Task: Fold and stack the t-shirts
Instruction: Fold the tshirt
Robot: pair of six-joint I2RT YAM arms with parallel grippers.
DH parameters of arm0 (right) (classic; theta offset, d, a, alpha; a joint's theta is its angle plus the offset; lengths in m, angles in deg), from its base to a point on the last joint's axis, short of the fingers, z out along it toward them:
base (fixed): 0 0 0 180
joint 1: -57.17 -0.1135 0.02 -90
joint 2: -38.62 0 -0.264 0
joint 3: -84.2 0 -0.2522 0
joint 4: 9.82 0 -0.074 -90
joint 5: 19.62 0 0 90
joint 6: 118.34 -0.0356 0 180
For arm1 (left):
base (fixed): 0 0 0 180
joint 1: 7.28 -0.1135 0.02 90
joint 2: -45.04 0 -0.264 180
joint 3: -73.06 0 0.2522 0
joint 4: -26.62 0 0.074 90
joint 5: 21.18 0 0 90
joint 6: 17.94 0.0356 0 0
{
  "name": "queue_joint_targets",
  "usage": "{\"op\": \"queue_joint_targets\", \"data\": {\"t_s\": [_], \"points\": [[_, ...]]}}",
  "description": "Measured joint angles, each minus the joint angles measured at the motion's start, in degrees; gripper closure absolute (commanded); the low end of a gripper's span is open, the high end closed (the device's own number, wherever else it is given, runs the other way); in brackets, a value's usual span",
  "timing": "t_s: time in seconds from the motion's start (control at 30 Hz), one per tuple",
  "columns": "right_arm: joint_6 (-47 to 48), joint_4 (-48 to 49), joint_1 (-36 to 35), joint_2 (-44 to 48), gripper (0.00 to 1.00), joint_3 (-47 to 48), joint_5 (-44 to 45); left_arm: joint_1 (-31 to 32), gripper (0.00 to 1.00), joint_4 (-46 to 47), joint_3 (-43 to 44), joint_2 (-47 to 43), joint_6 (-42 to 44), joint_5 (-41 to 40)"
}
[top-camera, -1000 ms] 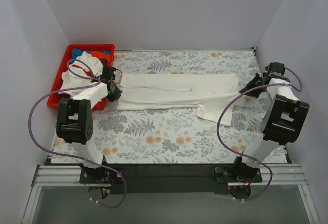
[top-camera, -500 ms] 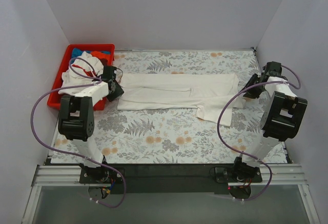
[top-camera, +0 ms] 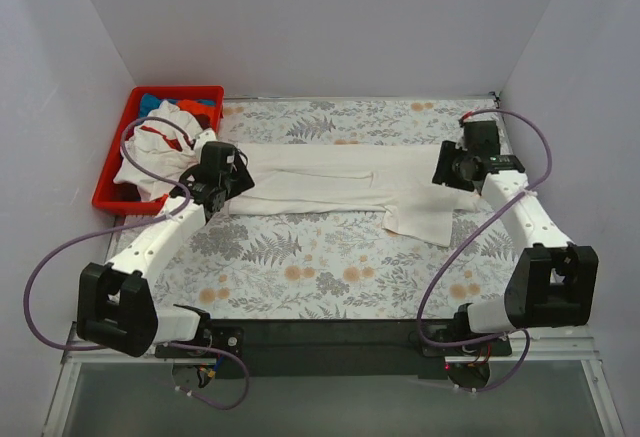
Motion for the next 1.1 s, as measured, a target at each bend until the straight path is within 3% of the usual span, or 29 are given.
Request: {"op": "queue_joint_targets", "data": {"t_s": [0.17,0.3,0.7,0.77,0.9,0.97,1.1], "points": [[-0.37,0.17,-8.44,2.23,0.43,-9.66,1.51,3.54,0.37,2.19,-9.86,-7.34,2.49,-0.13],[-1.44,0.15,-9.97,1.7,0.43,-15.74,1.9,4.44,0.37,2.8,-14.78,-9.6,3.58,0.55],[-3.41,5.7,-11.3,-4.59,0.53,-19.12,3.48,4.55,0.37,6.97,-15.58,-9.94,5.22,-0.87],[-3.48,6.4,-11.8,-4.81,0.58,-19.3,4.5,4.55,0.37,7.1,-15.58,-9.94,5.33,-1.22],[-3.19,6.71,-12.35,-4.92,0.9,-19.41,6.75,4.55,0.37,7.15,-15.58,-9.94,5.44,-1.57],[-3.17,6.8,-12.48,-4.92,0.99,-19.41,7.23,4.55,0.37,7.13,-15.58,-9.94,5.44,-1.64],[-2.89,5.88,-12.76,-4.9,0.99,-18.8,7.98,4.55,0.37,7.13,-15.58,-9.94,5.44,-1.88]]}}
